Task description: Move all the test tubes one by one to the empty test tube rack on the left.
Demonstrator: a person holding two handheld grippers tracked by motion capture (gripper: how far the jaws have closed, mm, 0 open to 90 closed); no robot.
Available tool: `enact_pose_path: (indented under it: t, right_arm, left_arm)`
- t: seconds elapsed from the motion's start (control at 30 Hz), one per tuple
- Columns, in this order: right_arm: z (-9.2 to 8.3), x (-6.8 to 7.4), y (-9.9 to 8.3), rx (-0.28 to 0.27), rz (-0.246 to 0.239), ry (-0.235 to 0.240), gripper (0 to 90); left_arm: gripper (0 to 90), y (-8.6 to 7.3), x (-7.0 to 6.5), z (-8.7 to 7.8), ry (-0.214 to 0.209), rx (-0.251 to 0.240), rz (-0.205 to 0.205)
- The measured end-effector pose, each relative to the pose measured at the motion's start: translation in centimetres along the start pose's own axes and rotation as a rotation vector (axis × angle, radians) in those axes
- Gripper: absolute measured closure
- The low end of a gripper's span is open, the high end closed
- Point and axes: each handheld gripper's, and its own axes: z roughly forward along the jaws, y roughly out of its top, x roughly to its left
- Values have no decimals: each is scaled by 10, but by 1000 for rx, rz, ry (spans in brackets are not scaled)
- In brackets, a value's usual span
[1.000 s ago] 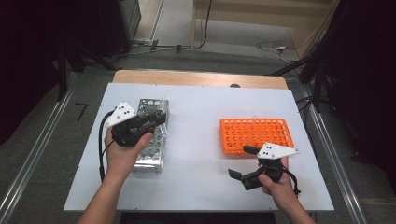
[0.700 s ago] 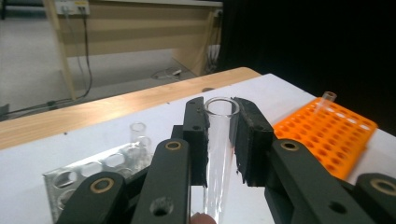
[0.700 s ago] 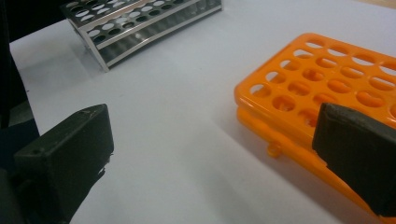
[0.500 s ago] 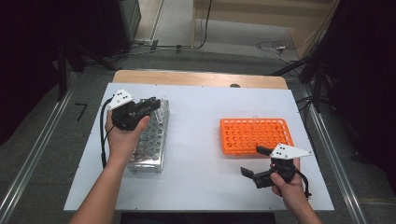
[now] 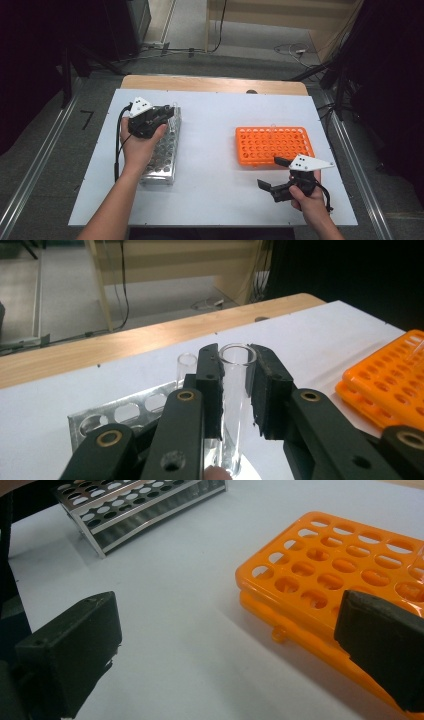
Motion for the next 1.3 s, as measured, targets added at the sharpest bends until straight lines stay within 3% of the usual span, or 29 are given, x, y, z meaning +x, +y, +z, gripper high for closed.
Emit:
enact_pose_path:
  t: [0.47, 0.83, 1.1, 1.3]
  right_arm:
    - [2, -1, -1, 9, 4, -12, 0]
    - [3, -1, -1, 14, 4, -17, 0]
    - [2, -2, -1, 12, 5, -16, 0]
    - [1, -4, 0, 3, 7, -22, 0]
  left_arm:
    - [755, -9, -4, 1, 13, 79, 9]
    - [719, -11, -6, 0, -7, 131, 0]
    - [579, -9, -7, -7, -34, 98, -25]
    - [353, -6, -10, -19, -77, 59, -43]
